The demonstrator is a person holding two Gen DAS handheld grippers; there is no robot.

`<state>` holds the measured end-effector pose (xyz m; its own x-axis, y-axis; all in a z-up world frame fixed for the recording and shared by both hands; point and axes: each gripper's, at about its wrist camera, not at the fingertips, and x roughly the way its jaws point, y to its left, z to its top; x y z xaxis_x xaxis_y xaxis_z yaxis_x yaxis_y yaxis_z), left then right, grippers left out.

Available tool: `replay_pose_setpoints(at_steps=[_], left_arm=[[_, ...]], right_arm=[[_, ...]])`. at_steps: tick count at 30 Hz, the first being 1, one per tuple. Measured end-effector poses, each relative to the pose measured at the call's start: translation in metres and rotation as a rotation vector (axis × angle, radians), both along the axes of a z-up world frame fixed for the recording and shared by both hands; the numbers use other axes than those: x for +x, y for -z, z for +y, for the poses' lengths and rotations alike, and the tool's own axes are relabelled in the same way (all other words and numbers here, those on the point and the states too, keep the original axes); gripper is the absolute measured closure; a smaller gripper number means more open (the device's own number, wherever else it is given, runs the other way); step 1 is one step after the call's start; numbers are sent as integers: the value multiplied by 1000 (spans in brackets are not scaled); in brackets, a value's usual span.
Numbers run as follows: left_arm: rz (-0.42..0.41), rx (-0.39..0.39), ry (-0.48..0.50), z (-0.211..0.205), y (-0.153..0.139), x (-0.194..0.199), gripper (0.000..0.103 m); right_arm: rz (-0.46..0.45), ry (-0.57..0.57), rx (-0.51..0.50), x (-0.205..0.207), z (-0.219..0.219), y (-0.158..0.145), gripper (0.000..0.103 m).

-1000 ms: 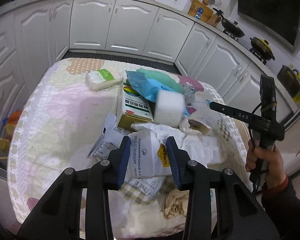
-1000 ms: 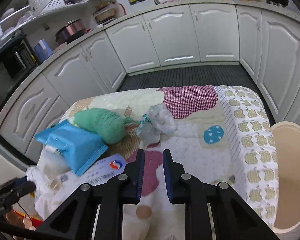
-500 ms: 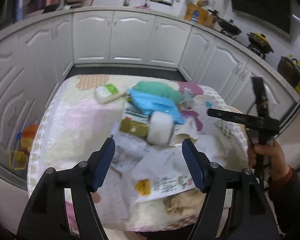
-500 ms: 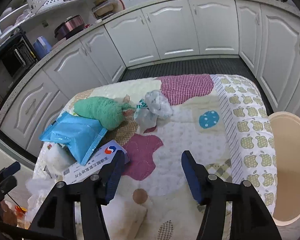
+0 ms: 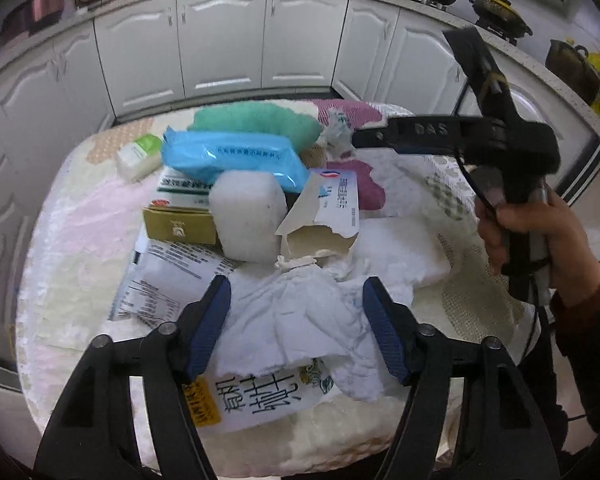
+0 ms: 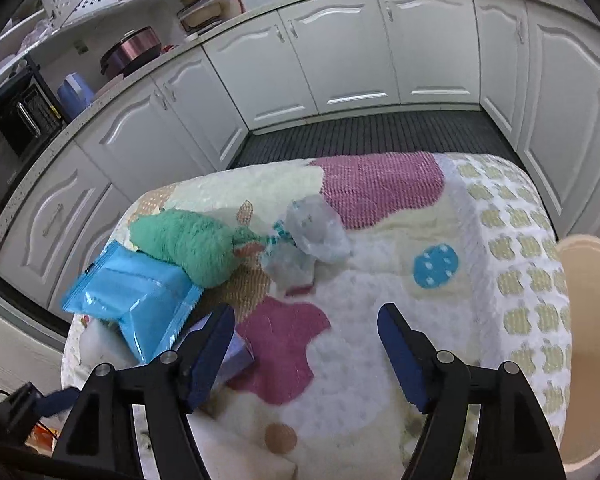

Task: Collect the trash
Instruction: 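Grasp the white tissue with the left tool while the right tool grasps the clear plastic wrapper, then carry both items over the beige bucket and open both tools to drop them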

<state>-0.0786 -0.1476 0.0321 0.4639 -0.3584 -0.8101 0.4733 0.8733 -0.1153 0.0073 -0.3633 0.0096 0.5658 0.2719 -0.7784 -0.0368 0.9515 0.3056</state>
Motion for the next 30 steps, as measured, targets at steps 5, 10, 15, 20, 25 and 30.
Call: replay_pose_setpoints(at_steps=[5, 10, 15, 20, 25, 30], left_arm=[[32, -22, 12, 0, 6, 6, 83], [35, -69, 36, 9, -3, -3, 90], [48, -123, 44, 28, -19, -9, 90], [21, -150, 25, 33, -33, -17, 90], [-17, -183, 73, 19, -53, -30, 90], [-41, -198, 151, -14, -67, -35, 90]], right_arm=[[11, -13, -20, 27, 13, 14, 30], [-1, -4, -8, 35, 12, 20, 81], [-78, -19, -53, 3, 2, -8, 82], [-116, -1, -36, -41, -26, -30, 82], [-136, 28, -39, -79, -52, -41, 82], [-134, 111, -76, -113, -94, -45, 82]])
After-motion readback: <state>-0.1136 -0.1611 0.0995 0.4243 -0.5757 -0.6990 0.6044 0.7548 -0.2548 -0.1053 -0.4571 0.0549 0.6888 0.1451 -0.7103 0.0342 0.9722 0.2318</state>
